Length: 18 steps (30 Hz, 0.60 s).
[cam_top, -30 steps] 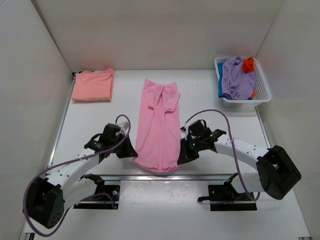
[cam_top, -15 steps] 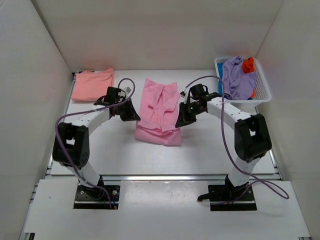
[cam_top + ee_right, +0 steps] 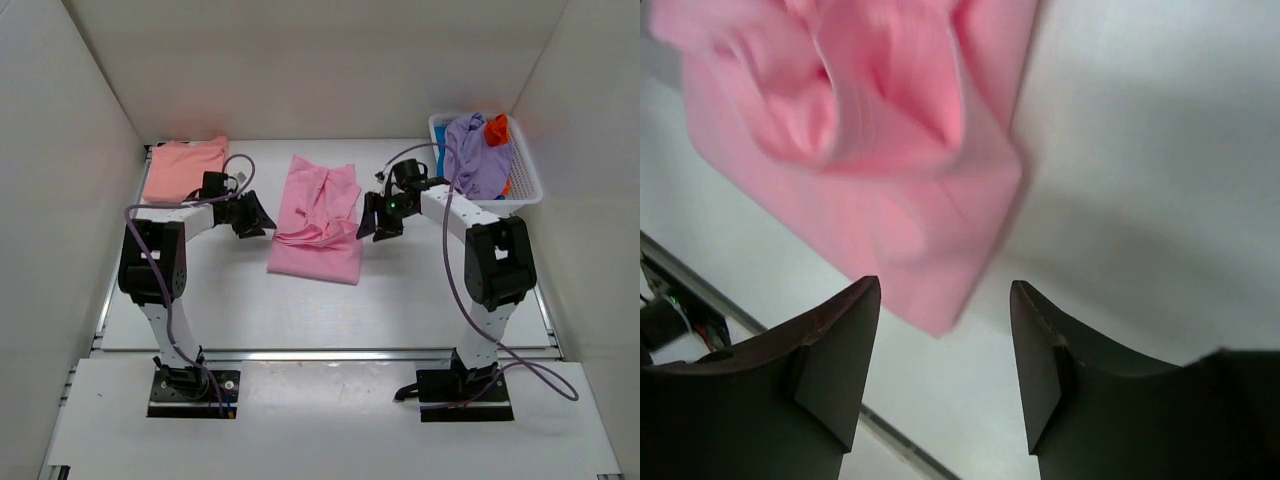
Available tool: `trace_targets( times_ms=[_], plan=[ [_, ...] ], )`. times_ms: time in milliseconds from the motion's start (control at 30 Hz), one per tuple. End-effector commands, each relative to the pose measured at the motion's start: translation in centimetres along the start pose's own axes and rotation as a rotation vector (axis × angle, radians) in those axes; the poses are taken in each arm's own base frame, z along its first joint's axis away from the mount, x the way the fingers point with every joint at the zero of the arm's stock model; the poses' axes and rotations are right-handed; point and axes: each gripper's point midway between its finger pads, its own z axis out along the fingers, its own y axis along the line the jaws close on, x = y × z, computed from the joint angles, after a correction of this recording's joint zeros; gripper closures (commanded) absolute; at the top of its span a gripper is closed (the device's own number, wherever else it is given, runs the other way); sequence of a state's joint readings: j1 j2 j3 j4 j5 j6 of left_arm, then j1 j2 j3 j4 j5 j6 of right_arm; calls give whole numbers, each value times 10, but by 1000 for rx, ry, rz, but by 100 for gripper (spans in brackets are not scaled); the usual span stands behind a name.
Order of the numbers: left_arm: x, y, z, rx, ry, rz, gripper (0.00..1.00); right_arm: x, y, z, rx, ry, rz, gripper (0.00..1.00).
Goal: Fold and stack the t-shirts
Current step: Fold the folded rectangular tshirt in 1/3 of the way, then grab one side of the 2/3 rectangular tshirt with both arms
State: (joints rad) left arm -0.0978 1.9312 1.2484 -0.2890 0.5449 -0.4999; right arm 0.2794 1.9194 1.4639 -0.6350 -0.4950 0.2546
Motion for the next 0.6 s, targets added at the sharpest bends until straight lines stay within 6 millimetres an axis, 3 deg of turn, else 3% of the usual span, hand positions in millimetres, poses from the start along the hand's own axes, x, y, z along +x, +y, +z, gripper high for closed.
trace_targets(
  times_ms=[0,33,67,133,233,367,567],
  plan=[
    [46,-8,-19,28,37,44,44,44,5,-4,10,27,26,48],
    [65,-2,-22,14,49,35,44,60,8,-2,-1,29,45,48],
    [69,-1,-22,8,38,38,43,62,15,-5,-11,-1,47,48],
    [99,10,-28,-18,51,8,43,81,20,-2,-28,-8,84,47],
    [120,12,-31,-15,43,-9,42,118,22,7,-52,2,158,47],
    [126,11,-29,-25,33,-5,40,126,30,13,-84,-13,186,45],
    [132,17,-17,-62,34,-24,42,133,25,35,-77,7,226,49]
  ],
)
